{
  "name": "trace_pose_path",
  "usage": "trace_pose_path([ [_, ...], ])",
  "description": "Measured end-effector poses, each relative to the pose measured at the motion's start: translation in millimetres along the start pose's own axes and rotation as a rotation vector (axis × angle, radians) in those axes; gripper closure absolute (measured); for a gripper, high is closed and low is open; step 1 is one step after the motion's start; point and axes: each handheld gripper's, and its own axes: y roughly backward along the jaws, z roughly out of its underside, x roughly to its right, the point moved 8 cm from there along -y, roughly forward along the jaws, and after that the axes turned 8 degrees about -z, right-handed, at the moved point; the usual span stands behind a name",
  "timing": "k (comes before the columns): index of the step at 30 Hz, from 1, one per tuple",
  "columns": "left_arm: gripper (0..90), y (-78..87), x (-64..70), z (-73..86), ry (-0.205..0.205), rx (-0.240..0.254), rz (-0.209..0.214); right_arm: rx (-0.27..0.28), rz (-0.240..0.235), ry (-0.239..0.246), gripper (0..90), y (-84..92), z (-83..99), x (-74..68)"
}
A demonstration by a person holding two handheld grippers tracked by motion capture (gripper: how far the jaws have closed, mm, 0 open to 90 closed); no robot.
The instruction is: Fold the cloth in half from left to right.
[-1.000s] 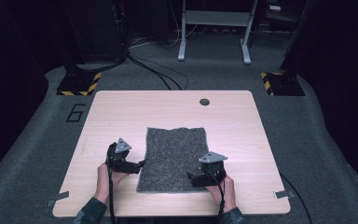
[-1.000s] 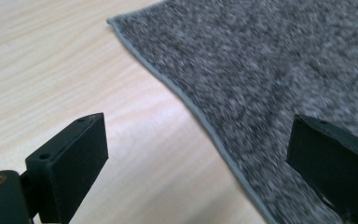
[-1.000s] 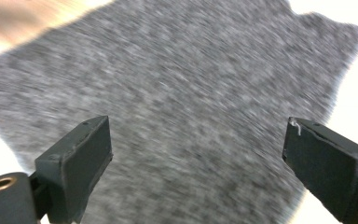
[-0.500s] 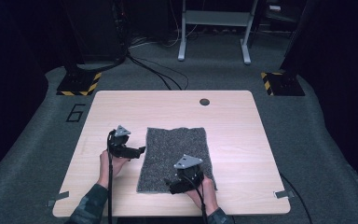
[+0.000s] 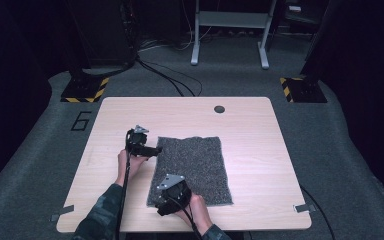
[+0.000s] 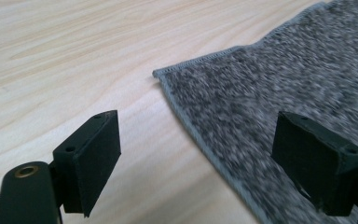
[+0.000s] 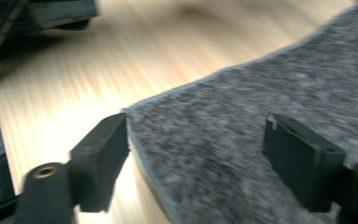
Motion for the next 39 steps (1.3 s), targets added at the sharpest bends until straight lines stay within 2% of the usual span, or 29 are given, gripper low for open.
trace_pose_path([
  [2, 20.7, -6.3, -0.7, -3.6, 0.006, 0.003, -0.008, -0.015, -0.016, 0.013, 30.9, -11.7, -1.5, -9.2],
  [3, 20.7, -9.4, -1.1, -5.1, 0.006, 0.001, -0.013, -0.015, -0.016, 0.013, 30.9, -11.7, -1.5, -9.2],
  [4, 23.7, -13.0, -1.1, -7.2, 0.012, 0.004, -0.019, -0.031, -0.019, 0.018, 35.8, -18.1, -1.6, -13.8],
  [6, 25.4, -18.4, 0.5, -9.9, 0.015, -0.003, -0.016, -0.035, -0.018, 0.014, 37.0, -21.8, -2.3, -14.9],
  [7, 30.1, -21.1, 1.1, -11.4, 0.005, -0.002, -0.024, -0.044, -0.028, 0.023, 41.2, -27.4, -2.7, -16.2],
  [8, 30.1, -23.9, 2.1, -12.9, -0.003, 0.006, -0.032, -0.044, -0.028, 0.023, 41.2, -27.4, -2.7, -16.2],
  [9, 33.3, -25.3, 2.3, -12.9, -0.031, -0.003, -0.032, -0.043, -0.029, 0.026, 42.2, -30.6, -2.9, -17.0],
  [10, 36.1, -28.0, 4.6, -14.1, -0.020, 0.016, -0.031, -0.044, -0.023, 0.020, 43.7, -33.0, -3.8, -17.4],
  [11, 38.8, -29.4, 4.5, -13.3, -0.039, 0.005, -0.037, -0.038, -0.024, 0.043, 45.6, -35.7, -4.6, -16.3],
  [12, 43.3, -31.9, 6.4, -13.5, -0.027, 0.011, -0.039, -0.052, -0.036, 0.021, 49.8, -36.9, -3.1, -17.7],
  [14, 44.8, -34.5, 7.2, -11.7, -0.044, -0.004, -0.037, -0.034, -0.029, 0.008, 53.4, -37.9, -4.7, -17.6],
  [15, 47.0, -35.6, 8.6, -12.5, -0.032, 0.015, -0.042, -0.039, -0.021, 0.016, 56.0, -36.9, -4.0, -16.1],
  [16, 50.2, -35.5, 8.7, -12.3, -0.041, 0.013, -0.045, -0.041, -0.026, 0.022, 58.1, -36.6, -3.7, -15.2],
  [18, 59.3, -35.4, 9.2, -12.6, -0.051, 0.016, -0.052, -0.034, -0.028, -0.009, 64.7, -35.1, -2.7, -15.3],
  [19, 59.3, -35.2, 9.6, -12.4, -0.056, 0.016, -0.051, -0.034, -0.028, -0.009, 64.7, -35.1, -2.7, -15.3],
  [20, 61.5, -34.6, 9.4, -11.9, -0.068, 0.012, -0.048, -0.034, -0.027, 0.019, 67.0, -34.5, -1.7, -13.3],
  [22, 69.2, -34.3, 11.1, -11.9, -0.061, 0.012, -0.049, -0.017, -0.015, -0.002, 73.6, -34.2, -1.5, -13.3],
  [23, 69.2, -34.1, 11.5, -11.9, -0.062, 0.011, -0.050, -0.017, -0.015, -0.002, 73.6, -34.2, -1.5, -13.3],
  [24, 74.9, -34.1, 12.5, -11.8, -0.056, 0.014, -0.047, -0.004, -0.012, 0.001, 76.9, -34.1, -0.9, -13.2],
  [25, 74.9, -34.1, 13.0, -11.7, -0.056, 0.017, -0.051, -0.004, -0.012, 0.001, 76.9, -34.1, -0.9, -13.2],
  [27, 81.6, -34.0, 15.5, -10.6, -0.061, 0.031, -0.056, 0.019, 0.010, -0.008, 80.8, -33.4, 0.6, -13.1],
  [29, 83.1, -34.6, 16.9, -10.9, -0.050, 0.040, -0.070, 0.021, 0.014, -0.018, 82.1, -32.8, 1.7, -13.5],
  [30, 84.3, -33.6, 16.9, -10.0, -0.069, 0.030, -0.073, 0.028, 0.021, -0.017, 83.3, -32.8, 1.8, -13.1],
  [33, 85.6, -33.8, 18.0, -9.6, -0.055, 0.042, -0.087, 0.027, 0.043, -0.037, 85.8, -31.9, 2.6, -14.3],
  [34, 86.0, -34.3, 17.4, -9.3, -0.023, 0.058, -0.093, 0.037, 0.056, -0.010, 86.5, -31.8, 3.2, -13.5],
  [35, 86.1, -34.3, 17.4, -9.3, -0.023, 0.058, -0.093, 0.037, 0.056, -0.010, 86.5, -31.8, 3.2, -13.5],
  [36, 86.1, -35.4, 17.9, -9.9, 0.025, 0.072, -0.094, 0.048, 0.066, -0.037, 86.7, -31.8, 3.6, -15.6],
  [37, 86.2, -36.0, 17.5, -10.3, 0.046, 0.077, -0.095, 0.053, 0.071, -0.016, 86.9, -31.7, 3.9, -14.3],
  [39, 86.3, -36.4, 18.0, -10.8, 0.056, 0.081, -0.113, 0.060, 0.089, -0.031, 87.1, -31.0, 5.4, -14.7],
])
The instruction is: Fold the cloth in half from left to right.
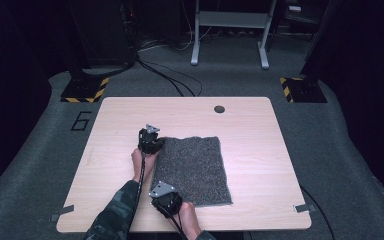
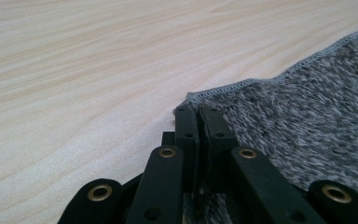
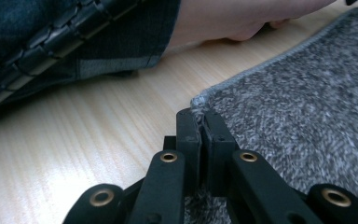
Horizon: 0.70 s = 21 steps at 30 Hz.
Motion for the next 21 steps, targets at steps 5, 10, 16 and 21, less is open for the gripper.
trace_pose_path([
  [5, 86.4, 5.3, -3.9, -3.4, 0.046, 0.015, -0.010, 0.036, 0.040, -0.014, 87.2, 7.1, -0.2, 0.8],
  [10, 86.3, 10.1, -7.5, -6.4, 0.065, 0.021, -0.015, 0.075, 0.054, -0.017, 87.1, 14.5, -3.2, -0.5],
  [16, 86.3, 16.3, -11.2, -12.4, 0.079, 0.038, -0.026, 0.138, 0.087, -0.009, 87.1, 22.6, -9.8, -4.3],
  [21, 86.3, 27.6, -9.7, -25.6, 0.052, 0.055, -0.023, 0.182, 0.089, 0.010, 87.2, 33.4, -19.7, -8.1],
])
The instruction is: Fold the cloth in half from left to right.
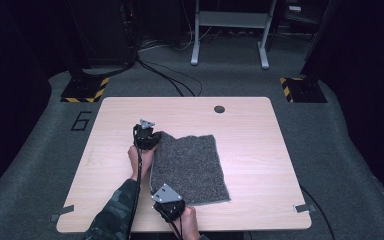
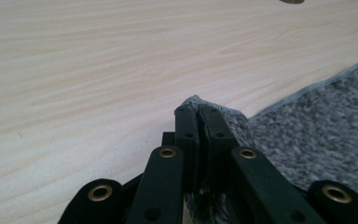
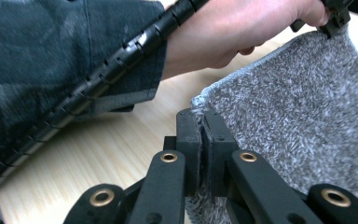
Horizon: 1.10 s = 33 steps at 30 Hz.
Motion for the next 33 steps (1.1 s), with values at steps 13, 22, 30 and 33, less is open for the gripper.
trace_pose_path([
  [13, 86.3, 41.3, -20.4, -38.3, -0.067, 0.054, -0.058, 0.149, -0.020, 0.032, 87.1, 16.1, -54.2, -13.2],
  [22, 86.2, 45.3, 1.9, -49.3, -0.116, 0.060, -0.028, 0.169, -0.001, 0.003, 86.9, 33.8, -48.0, -5.1],
  [30, 86.2, 31.6, 33.6, -50.5, -0.132, 0.058, 0.016, 0.151, 0.028, -0.026, 86.6, 49.2, -29.8, 8.9],
  [33, 86.1, 25.7, 43.3, -49.0, -0.135, 0.051, 0.031, 0.149, 0.042, -0.040, 86.6, 54.0, -23.7, 14.4],
])
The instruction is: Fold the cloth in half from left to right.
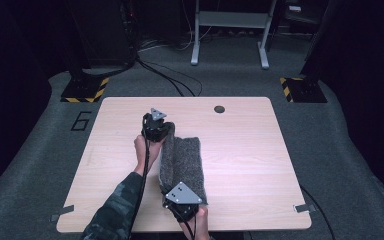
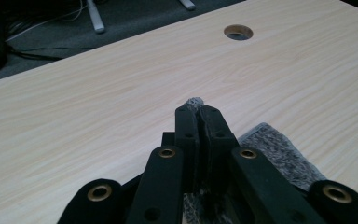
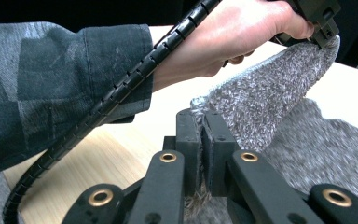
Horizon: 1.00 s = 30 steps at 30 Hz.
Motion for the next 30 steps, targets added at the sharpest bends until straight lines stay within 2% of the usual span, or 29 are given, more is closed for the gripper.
trace_pose_path([
  [8, 85.8, -13.1, 21.5, 1.8, -0.022, -0.009, 0.024, -0.034, 0.021, -0.008, 86.5, 10.9, 17.2, 13.4],
  [12, 85.6, -20.4, 30.6, 4.7, -0.027, -0.021, 0.032, -0.051, 0.038, -0.039, 86.4, 15.2, 27.8, 19.0],
  [17, 85.6, -28.2, 38.1, 7.7, -0.030, -0.032, 0.040, -0.064, 0.060, -0.066, 86.3, 19.1, 36.7, 26.7],
  [23, 85.5, -35.7, 45.2, 10.7, -0.028, -0.043, 0.046, -0.083, 0.076, -0.076, 86.0, 24.3, 44.6, 33.7],
  [24, 85.4, -36.3, 45.6, 11.5, -0.041, -0.052, 0.047, -0.087, 0.076, -0.076, 85.9, 25.3, 46.8, 35.0],
  [27, 84.7, -39.5, 49.7, 11.9, -0.030, -0.052, 0.055, -0.106, 0.085, -0.091, 85.6, 28.3, 54.8, 39.4],
  [30, 81.7, -42.9, 51.4, 14.9, -0.061, -0.073, 0.053, -0.112, 0.092, -0.098, 85.6, 29.9, 58.6, 42.1],
])
